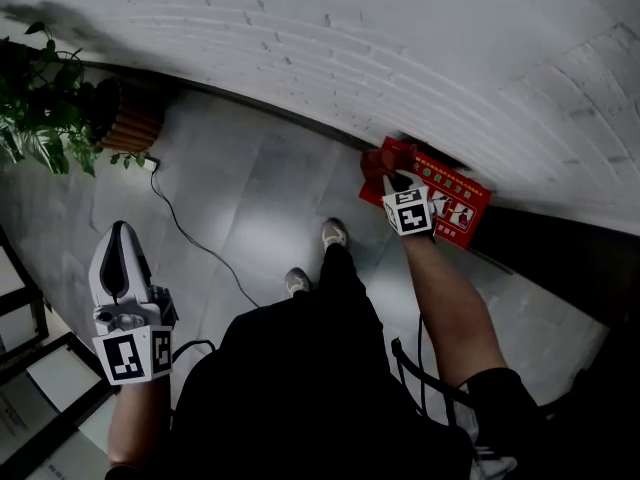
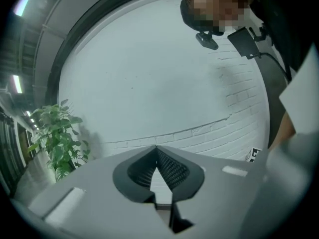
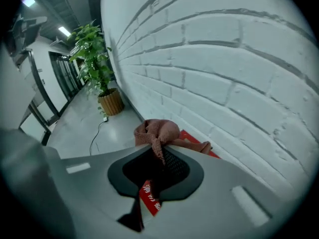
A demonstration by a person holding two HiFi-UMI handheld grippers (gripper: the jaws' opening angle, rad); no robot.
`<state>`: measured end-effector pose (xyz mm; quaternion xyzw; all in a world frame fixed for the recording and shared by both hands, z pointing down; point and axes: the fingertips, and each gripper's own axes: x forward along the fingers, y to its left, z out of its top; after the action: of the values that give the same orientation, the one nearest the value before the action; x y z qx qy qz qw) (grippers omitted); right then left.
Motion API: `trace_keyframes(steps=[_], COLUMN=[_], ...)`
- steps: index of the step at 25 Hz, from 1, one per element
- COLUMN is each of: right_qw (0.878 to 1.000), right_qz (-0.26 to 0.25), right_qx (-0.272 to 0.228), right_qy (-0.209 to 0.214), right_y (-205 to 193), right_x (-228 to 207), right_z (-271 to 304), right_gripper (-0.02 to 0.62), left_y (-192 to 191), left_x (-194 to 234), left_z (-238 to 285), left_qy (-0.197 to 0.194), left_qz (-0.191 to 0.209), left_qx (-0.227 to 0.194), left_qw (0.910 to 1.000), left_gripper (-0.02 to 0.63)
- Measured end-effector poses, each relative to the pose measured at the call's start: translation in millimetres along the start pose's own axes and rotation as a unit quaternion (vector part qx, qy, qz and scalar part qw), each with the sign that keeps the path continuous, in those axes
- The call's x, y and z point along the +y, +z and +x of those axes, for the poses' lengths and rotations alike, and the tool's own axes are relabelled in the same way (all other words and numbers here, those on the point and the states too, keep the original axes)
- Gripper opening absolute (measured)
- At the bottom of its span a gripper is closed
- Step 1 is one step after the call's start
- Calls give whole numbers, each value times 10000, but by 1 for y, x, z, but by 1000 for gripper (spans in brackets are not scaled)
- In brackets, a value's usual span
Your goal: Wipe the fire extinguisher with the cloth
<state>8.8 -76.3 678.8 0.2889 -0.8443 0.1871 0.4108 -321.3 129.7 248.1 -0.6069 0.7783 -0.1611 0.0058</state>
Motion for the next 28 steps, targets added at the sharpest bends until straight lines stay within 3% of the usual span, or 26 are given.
trace_keyframes(steps=[5,9,17,21,28], right_qw=[9980,9948,9931,9919,9854], right_qz=[14,172,499,817,1425], right_qx=[370,805,1013,971,852], right_qy=[508,597,306,92,-389], right_y=[-22,-57,-93,-112,-147], right_x=[54,61,32,10,-38], right_z=[26,37,23,5,-33], right_gripper=[35,35,35,35,35], left_y=[7,6,9,16,27], left_x=[11,15,-1,-20,-66], left_z=[-16,-22,-5,10,43], left_qy=[127,154,-42,-435,-1037], left_qz=[199,406,207,417,436], left_qx=[10,146,131,-51,-144], left_qw=[9997,9990,9997,9982,9936], left_gripper=[0,0,0,0,0])
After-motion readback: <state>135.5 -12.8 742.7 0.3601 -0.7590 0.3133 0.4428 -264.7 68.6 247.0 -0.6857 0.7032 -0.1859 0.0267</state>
